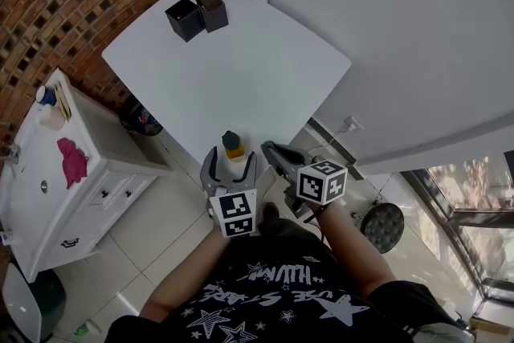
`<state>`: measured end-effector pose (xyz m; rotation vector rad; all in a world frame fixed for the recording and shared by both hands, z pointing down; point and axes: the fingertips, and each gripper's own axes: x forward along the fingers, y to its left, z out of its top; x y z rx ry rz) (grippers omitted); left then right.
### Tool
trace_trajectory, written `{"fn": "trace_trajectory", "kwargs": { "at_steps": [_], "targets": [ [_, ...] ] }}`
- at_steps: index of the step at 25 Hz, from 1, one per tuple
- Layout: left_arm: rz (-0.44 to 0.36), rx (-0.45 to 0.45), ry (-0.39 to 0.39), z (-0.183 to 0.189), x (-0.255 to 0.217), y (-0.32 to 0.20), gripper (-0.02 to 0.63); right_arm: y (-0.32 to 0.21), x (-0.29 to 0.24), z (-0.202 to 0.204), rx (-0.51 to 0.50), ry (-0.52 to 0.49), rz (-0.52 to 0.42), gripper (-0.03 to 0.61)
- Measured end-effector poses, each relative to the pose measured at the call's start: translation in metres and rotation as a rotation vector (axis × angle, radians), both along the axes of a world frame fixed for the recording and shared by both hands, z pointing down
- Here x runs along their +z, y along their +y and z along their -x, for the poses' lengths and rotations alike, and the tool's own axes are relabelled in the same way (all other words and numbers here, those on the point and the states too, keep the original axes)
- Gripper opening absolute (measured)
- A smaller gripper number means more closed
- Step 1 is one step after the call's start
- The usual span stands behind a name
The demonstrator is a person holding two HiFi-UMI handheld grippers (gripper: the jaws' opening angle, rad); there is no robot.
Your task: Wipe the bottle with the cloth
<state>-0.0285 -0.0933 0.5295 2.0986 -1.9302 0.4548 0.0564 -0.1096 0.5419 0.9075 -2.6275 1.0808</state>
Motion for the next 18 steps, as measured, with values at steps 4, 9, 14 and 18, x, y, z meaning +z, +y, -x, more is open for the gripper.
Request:
{"fn": "trace_trajectory", "kwargs": {
  "at_steps": [4,9,14,18],
  "targets": [
    [0.033,-0.07,-0.009,0.0014,0.006,-0.006,0.334,-0.0014,-0.0027,-0.0031,-0.018,-0.005,-0.009,0.037],
    [0.049,-0.085,-0.028,-0.0006,0.0091,-0.0066,0.233,-0.0041,-0.0056,-0.0064,-0.024,-0.018,-0.013,0.037],
    [0.052,-0.066,-0.038,0.0,0.0094,-0.004,0.227,-0.0029,-0.0044,-0.0067,-0.031,-0.025,-0.008,0.037],
    [0.044,0.004,-0.055,-0.0002,0.0091,-0.0005,0.219,-0.0033,-0.0077,-0.0023,-0.041,-0.036,-0.013,0.037]
  ]
}}
